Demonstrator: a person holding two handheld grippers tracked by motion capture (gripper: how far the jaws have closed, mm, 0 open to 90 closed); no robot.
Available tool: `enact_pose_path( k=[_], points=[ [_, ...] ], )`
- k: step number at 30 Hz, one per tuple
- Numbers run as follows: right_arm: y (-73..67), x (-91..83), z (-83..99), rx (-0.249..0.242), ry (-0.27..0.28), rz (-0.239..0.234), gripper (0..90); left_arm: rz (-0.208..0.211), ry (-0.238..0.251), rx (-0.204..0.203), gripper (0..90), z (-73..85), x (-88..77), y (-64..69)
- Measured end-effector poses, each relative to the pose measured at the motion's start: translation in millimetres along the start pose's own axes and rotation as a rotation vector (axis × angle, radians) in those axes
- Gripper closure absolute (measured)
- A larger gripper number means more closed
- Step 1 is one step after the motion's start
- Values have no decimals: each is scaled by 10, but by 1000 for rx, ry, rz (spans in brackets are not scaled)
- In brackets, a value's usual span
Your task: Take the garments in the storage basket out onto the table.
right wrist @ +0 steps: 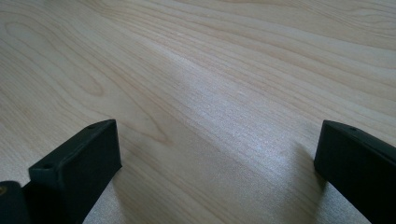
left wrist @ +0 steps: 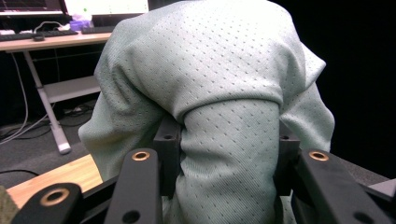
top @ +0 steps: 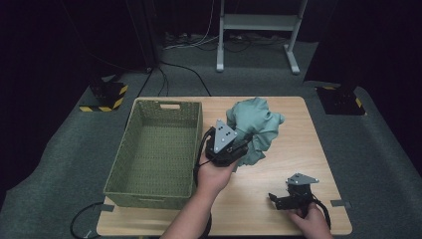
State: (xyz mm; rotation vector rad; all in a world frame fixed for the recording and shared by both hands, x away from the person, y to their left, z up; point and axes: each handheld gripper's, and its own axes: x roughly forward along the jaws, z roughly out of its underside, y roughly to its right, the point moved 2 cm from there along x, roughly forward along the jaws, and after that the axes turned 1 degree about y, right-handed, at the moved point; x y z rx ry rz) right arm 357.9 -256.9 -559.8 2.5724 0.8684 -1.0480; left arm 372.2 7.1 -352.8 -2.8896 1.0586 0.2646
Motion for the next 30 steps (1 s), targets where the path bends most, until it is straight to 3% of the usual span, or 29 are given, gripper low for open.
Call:
enact_pose_path(
  k=[16, 30],
  points=[
    [0, 0, 0, 0, 0, -1, 0, 53, -13, -10, 582, 48, 184, 149],
    [-3, -1, 1, -2, -1, 1, 0, 13, -99, -59, 581, 350, 367, 21]
  ],
)
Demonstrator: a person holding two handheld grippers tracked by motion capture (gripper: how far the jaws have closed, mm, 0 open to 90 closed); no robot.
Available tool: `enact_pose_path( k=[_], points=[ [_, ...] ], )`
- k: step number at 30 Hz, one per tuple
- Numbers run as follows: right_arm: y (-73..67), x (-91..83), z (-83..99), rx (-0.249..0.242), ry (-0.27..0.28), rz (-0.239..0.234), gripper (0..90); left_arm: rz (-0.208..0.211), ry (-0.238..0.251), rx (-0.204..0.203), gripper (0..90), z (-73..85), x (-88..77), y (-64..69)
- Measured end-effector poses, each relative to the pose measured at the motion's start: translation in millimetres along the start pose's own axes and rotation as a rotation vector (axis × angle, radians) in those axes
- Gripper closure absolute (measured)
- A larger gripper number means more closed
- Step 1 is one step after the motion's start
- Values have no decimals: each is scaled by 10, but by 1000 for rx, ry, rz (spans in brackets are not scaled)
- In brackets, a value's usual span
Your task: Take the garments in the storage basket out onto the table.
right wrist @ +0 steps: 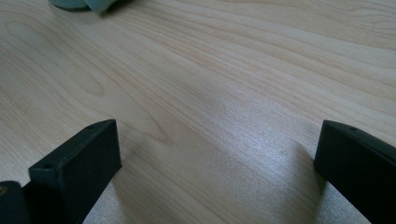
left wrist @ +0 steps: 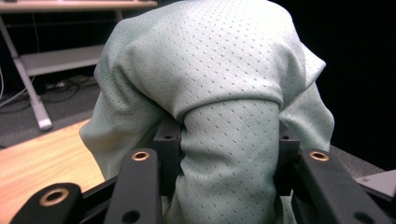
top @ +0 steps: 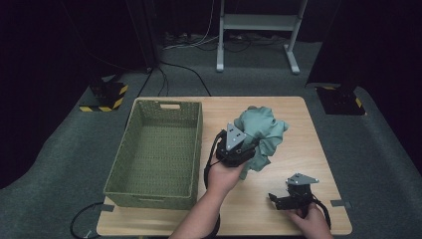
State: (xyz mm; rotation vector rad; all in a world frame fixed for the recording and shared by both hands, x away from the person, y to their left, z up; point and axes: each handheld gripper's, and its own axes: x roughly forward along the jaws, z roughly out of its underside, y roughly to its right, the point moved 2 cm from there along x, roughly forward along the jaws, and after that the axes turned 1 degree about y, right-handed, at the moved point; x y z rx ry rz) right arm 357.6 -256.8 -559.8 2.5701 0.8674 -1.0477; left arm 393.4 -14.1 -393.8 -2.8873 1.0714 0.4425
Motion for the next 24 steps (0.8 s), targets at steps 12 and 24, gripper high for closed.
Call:
enact_pose_path(
  k=[12, 24],
  points=[
    [-2, 1, 0, -2, 0, 1, 0, -47, -74, -13, 579, 231, 186, -49],
    [-4, 1, -1, -1, -2, 2, 0, -70, -129, -46, 576, 459, 316, -104]
  ],
)
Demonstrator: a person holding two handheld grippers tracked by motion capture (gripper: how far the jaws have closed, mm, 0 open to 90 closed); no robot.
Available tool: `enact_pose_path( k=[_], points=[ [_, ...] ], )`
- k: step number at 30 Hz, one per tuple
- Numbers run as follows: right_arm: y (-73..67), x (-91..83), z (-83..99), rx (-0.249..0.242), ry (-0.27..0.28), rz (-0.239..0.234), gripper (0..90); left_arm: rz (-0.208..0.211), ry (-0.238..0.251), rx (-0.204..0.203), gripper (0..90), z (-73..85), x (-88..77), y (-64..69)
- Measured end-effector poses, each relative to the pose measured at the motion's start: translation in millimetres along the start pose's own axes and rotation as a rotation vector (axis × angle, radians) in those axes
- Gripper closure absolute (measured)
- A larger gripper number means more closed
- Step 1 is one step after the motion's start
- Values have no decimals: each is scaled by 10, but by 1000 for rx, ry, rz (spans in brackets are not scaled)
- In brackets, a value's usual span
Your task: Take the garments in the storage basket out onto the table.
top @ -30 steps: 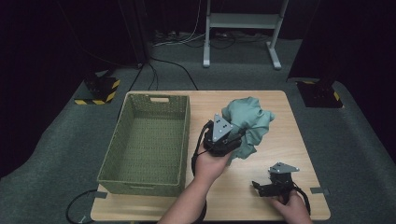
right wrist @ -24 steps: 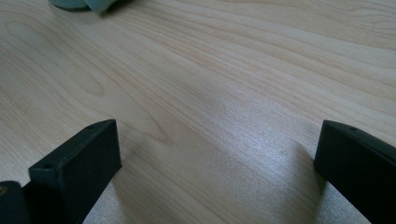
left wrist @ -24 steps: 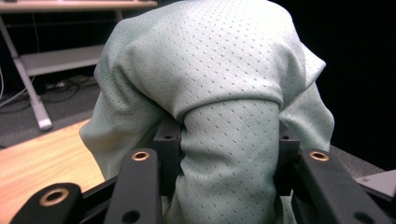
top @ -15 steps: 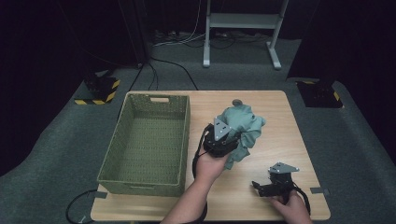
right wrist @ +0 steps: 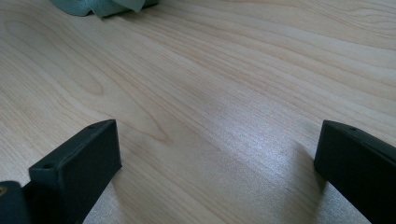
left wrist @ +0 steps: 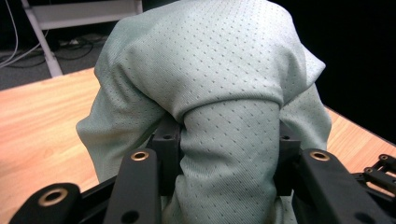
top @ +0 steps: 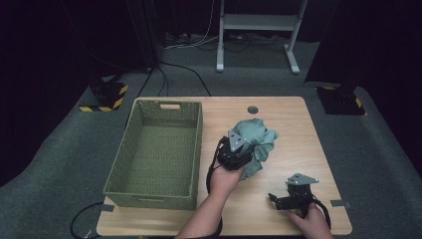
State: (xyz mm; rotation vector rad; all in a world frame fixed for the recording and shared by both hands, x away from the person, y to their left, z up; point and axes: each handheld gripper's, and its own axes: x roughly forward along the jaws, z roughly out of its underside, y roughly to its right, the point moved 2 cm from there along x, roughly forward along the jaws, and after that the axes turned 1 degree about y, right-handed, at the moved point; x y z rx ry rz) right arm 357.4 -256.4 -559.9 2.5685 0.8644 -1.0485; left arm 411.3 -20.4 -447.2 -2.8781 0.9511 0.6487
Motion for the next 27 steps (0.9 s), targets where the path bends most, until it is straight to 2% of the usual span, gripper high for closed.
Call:
enact_pose_path(
  k=[15, 27],
  points=[
    [-1, 1, 0, -1, 0, 1, 0, -8, -76, -35, 573, 256, 160, -74],
    [-2, 1, 0, -1, -1, 2, 0, -3, -124, -38, 571, 375, 240, -87]
  ],
)
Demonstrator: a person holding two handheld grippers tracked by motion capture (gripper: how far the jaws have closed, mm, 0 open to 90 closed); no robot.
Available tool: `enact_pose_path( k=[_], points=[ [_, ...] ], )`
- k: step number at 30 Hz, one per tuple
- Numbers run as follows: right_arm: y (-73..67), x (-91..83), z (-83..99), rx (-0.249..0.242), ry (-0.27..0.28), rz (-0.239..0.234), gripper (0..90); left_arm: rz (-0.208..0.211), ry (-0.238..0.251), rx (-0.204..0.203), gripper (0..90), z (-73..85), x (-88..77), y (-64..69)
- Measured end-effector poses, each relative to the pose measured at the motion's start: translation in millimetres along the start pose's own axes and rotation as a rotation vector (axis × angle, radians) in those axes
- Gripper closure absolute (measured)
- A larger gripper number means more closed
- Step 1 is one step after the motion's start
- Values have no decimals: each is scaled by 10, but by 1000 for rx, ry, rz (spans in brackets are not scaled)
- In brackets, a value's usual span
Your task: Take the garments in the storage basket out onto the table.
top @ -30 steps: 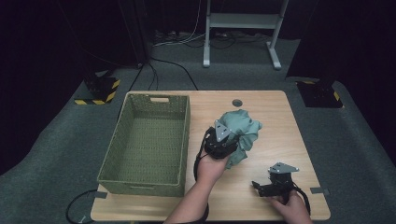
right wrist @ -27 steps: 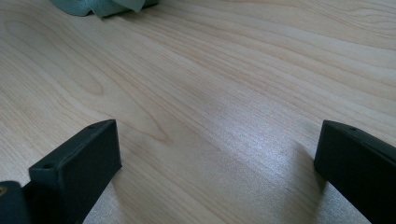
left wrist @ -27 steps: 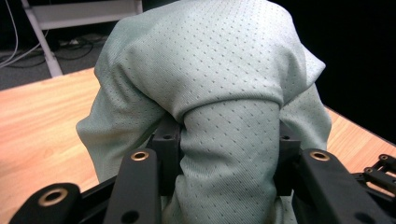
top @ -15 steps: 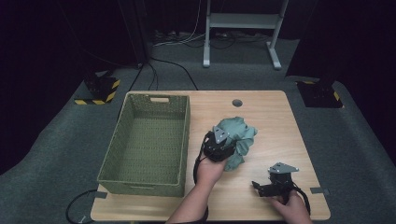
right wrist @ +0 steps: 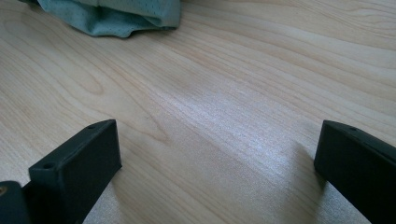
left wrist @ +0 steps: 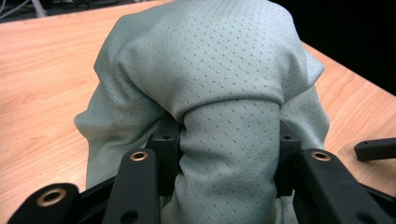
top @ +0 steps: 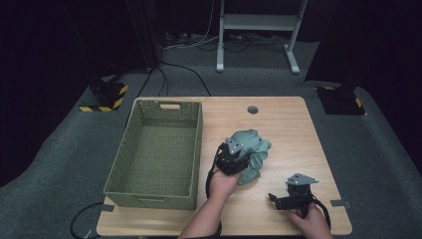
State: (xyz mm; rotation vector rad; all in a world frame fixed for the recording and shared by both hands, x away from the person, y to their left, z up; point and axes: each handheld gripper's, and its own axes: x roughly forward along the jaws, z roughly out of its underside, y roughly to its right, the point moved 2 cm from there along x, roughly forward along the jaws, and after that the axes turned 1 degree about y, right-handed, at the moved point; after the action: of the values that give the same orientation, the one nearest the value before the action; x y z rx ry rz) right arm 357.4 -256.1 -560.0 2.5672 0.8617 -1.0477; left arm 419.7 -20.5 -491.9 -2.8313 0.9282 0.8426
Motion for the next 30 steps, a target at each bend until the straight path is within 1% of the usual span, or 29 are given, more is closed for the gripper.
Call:
enact_pose_path(
  k=[4, 6, 18, 24, 26, 30],
  points=[
    [0, 0, 0, 0, 0, 0, 0, 5, -20, -1, 569, 32, 35, 3],
    [1, 0, 0, -1, 0, 0, 0, 5, -22, -5, 568, 40, 42, 6],
    [-1, 1, 0, -1, -1, 1, 0, 13, -68, 4, 564, 118, 146, 29],
    [-1, 0, 0, -1, -1, 1, 0, 24, -82, 3, 562, 143, 187, 39],
    [-2, 1, 0, -1, -1, 1, 0, 27, -94, 10, 561, 153, 206, 43],
    [-2, 1, 0, -1, -1, 2, 0, 32, -107, 4, 558, 169, 237, 46]
  ],
)
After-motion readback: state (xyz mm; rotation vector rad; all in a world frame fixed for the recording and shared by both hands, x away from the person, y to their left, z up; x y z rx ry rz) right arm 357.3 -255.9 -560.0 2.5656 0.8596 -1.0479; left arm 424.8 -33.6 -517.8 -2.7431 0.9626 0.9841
